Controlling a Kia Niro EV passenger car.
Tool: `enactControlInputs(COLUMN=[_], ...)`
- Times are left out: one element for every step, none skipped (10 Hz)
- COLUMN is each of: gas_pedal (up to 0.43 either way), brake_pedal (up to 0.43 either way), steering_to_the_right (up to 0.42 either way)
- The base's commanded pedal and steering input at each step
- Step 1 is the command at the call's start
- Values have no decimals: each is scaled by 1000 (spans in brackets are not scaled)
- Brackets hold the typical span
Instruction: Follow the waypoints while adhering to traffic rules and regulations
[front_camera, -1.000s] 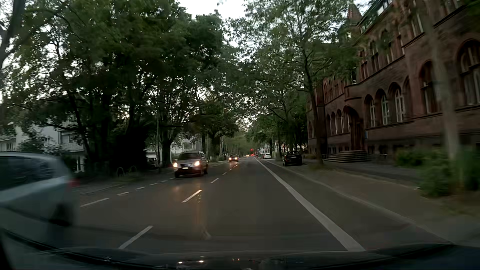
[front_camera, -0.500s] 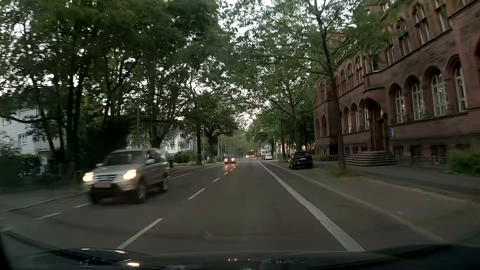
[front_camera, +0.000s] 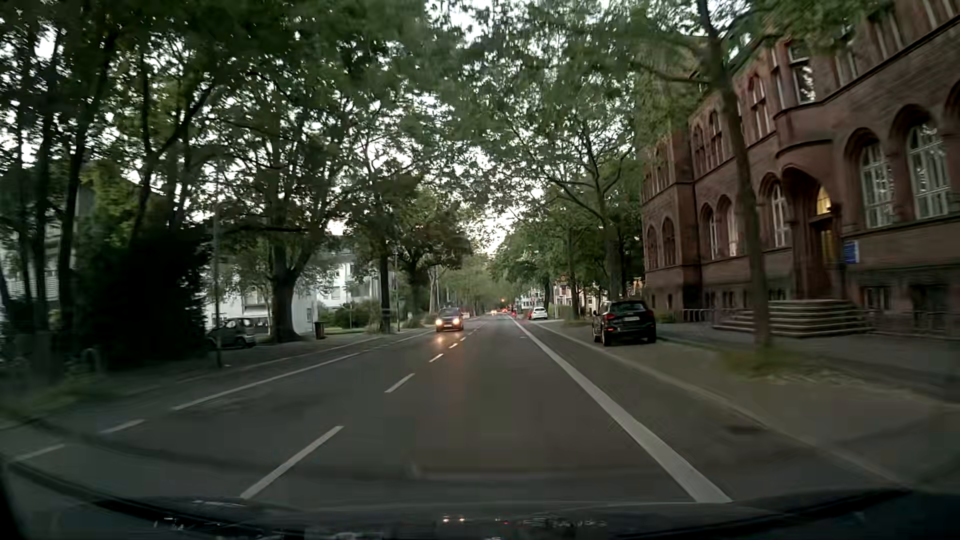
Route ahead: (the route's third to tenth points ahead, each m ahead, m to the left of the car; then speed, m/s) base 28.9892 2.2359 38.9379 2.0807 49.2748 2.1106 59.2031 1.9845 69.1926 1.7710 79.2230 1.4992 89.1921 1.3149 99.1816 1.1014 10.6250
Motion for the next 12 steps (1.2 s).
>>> enactControlInputs(gas_pedal=[28,28,28,28,28,28,28,28,28,28,28,28], brake_pedal=[0,0,0,0,0,0,0,0,0,0,0,0], steering_to_the_right=[1,1,0,0,0,0,0,0,0,0,0,0])
